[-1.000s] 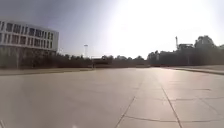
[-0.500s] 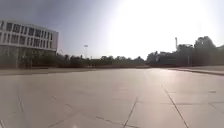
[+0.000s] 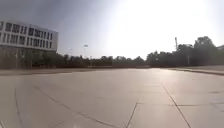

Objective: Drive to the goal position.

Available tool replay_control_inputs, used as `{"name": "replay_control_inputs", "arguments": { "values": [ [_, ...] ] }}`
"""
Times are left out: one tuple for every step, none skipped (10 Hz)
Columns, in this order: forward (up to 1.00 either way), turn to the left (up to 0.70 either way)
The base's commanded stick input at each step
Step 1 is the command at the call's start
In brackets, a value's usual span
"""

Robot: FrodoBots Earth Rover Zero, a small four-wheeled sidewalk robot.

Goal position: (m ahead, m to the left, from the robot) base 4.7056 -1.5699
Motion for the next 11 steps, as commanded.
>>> {"name": "replay_control_inputs", "arguments": {
  "values": [
    [0.07, 0.01],
    [0.06, 0.00],
    [0.06, 0.00],
    [0.07, 0.00],
    [0.07, 0.00],
    [0.06, 0.00],
    [0.06, 0.00],
    [0.06, 0.01],
    [0.06, 0.01],
    [0.06, 0.01],
    [0.06, 0.01]
  ]
}}
